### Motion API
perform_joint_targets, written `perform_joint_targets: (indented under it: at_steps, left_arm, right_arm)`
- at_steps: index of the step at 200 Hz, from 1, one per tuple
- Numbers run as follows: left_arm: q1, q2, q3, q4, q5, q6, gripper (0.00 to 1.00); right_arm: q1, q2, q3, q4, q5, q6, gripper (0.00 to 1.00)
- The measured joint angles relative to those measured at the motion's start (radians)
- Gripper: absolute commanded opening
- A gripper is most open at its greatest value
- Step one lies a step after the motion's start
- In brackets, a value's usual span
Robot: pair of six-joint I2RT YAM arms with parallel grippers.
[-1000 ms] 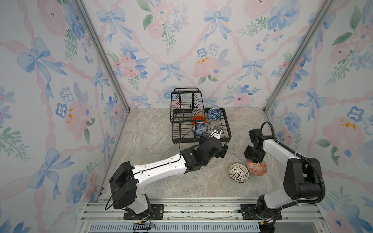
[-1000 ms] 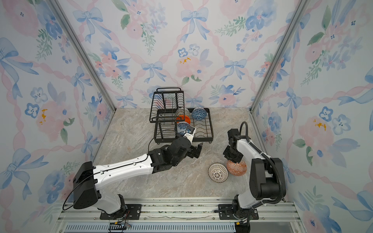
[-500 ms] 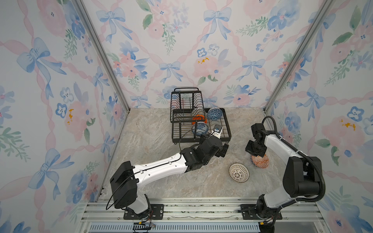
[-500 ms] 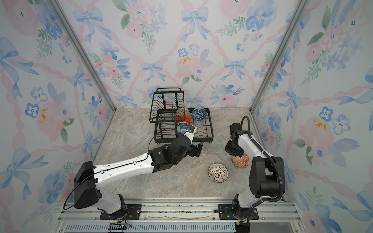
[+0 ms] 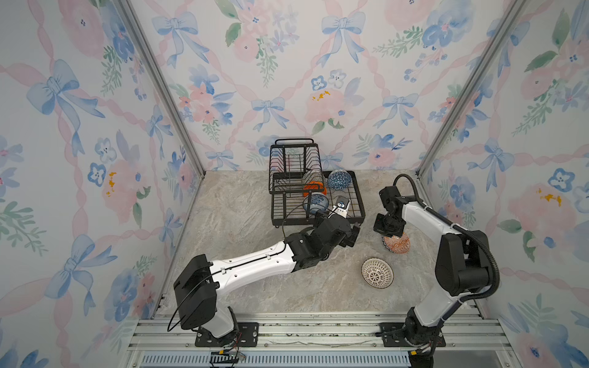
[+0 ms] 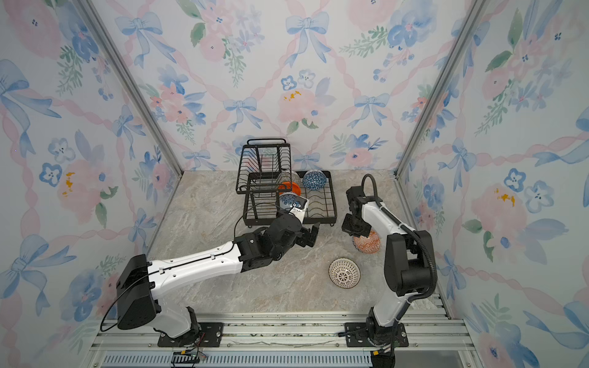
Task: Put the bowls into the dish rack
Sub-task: 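Lower the right gripper onto the rim of the orange patterned bowl, then close the right gripper on the orange patterned bowl's rim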
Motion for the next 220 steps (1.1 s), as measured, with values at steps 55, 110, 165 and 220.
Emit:
perform_joint_targets:
  at_steps: [55, 110, 165, 220]
  left_arm:
    - [0.002, -0.003, -0.003, 0.000, -0.011, -0.009, 0.98]
    - [0.002, -0.062, -0.044, 0.000, -0.034, -0.042, 0.98]
    - [0.002, -0.066, -0.047, 0.000, -0.037, -0.060, 0.98]
    - [0.002, -0.061, -0.047, 0.000, -0.030, -0.060, 0.98]
  right_arm:
    - [0.097, 0.064, 0.028, -0.005, 0.004, -0.002, 0.17]
    - [0.115, 0.076, 0.044, -0.011, -0.016, -0.002, 0.35]
    - [0.075, 0.038, 0.068, -0.035, -0.023, -0.019, 0.47]
    - [-0.049, -0.228, 0.024, -0.040, -0.031, -0.010, 0.70]
